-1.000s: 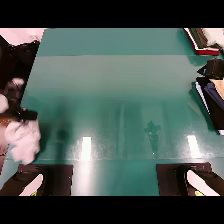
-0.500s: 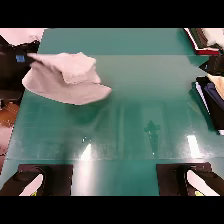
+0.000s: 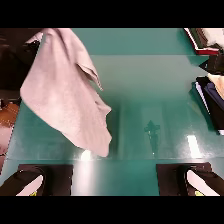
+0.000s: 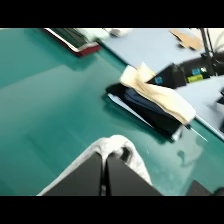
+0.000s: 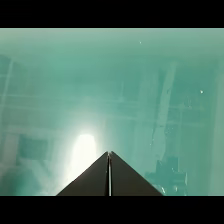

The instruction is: Fold the shirts.

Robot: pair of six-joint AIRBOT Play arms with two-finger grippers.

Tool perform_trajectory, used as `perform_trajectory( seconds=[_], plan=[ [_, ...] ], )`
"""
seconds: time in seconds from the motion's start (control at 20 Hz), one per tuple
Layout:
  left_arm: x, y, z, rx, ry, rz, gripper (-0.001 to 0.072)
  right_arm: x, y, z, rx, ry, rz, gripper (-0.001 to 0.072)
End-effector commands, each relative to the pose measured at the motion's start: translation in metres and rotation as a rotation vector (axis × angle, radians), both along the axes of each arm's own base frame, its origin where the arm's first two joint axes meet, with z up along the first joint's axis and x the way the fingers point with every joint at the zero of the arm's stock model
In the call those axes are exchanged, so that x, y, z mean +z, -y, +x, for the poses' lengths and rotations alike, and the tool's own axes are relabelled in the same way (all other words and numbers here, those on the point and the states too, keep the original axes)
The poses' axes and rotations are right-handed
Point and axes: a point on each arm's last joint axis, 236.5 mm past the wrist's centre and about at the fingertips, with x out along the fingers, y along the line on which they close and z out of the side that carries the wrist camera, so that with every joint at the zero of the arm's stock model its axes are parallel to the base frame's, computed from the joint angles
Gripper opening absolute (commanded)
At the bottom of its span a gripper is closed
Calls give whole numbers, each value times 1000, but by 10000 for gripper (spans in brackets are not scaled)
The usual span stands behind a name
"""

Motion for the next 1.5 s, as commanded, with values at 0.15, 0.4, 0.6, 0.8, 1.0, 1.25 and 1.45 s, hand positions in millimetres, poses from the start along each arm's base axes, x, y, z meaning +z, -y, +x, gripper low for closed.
perform_trajectory(
  seconds=[0.15,0.4,0.6,0.8,1.0,1.25,1.45],
  plan=[
    [-125,127,14,-283,-247,150,23,1,-1,0,1,2,1,18],
    [-249,159,27,-369,-485,326,23,-2,-1,-3,6,-14,1,18],
    [-287,123,59,-269,-532,436,24,-4,-2,-5,10,-25,1,18],
    [-296,82,61,-225,-681,463,653,-4,-2,-5,9,-25,0,18],
    [-323,19,47,-206,-836,575,652,-4,-2,-5,9,-25,0,18],
    [-409,7,31,-50,-955,520,604,-4,-2,-5,9,-25,0,18],
    [-439,26,8,-68,-1039,373,604,-4,-2,-4,9,-24,1,18]
  ],
)
